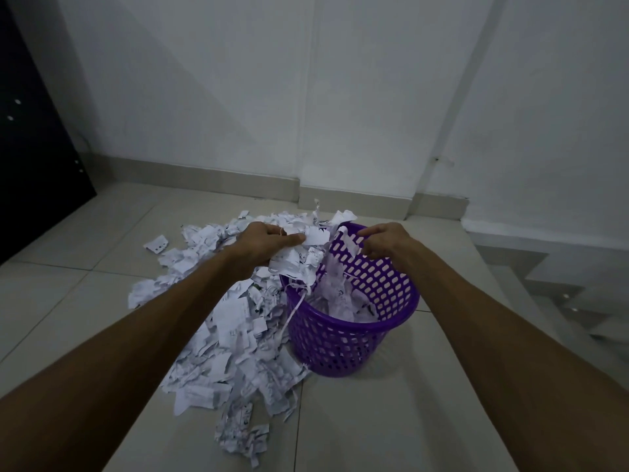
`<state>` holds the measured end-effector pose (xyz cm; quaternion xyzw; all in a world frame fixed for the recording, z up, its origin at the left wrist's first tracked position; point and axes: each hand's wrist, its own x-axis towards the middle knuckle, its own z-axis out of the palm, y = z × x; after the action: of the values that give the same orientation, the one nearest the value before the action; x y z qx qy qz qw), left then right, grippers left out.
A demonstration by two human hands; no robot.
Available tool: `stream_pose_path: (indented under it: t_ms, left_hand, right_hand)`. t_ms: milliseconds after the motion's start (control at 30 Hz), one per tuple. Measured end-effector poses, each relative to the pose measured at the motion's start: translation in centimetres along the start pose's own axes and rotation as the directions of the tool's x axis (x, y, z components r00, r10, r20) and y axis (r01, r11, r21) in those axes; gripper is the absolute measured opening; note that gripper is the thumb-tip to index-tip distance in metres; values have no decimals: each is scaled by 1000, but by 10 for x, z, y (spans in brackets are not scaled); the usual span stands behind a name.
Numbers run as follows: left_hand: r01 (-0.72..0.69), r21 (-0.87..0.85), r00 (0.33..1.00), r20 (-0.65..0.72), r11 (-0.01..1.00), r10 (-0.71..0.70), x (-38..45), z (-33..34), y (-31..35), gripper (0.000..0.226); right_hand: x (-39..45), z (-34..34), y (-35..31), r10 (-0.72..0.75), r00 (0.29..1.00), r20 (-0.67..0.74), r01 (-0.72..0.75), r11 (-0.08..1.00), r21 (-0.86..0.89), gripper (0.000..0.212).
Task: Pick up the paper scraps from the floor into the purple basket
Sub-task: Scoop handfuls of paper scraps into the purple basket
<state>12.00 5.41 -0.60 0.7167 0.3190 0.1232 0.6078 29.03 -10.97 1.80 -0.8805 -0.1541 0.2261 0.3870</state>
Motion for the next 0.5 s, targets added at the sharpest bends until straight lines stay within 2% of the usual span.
stream_pose_path:
  t_ms: [133, 267, 400, 500]
  left_hand:
    - [-85, 16, 990, -108, 996, 86, 3, 14, 6, 70]
    - [-116, 33, 984, -130, 993, 120, 1, 32, 12, 72]
    - [-90, 8, 993, -71, 996, 91, 0, 44, 12, 66]
    - [-60, -66, 997, -50, 996, 57, 0, 47, 11, 55]
  right_hand:
    - [8, -1, 8, -14, 996, -94, 13, 1000, -7, 26]
    - [8, -4, 12, -26, 991, -134, 22, 999, -30, 33]
    - [10, -7, 16, -31, 987, -160, 21, 998, -63, 39]
    - [14, -8, 21, -56, 982, -182, 47, 998, -49, 29]
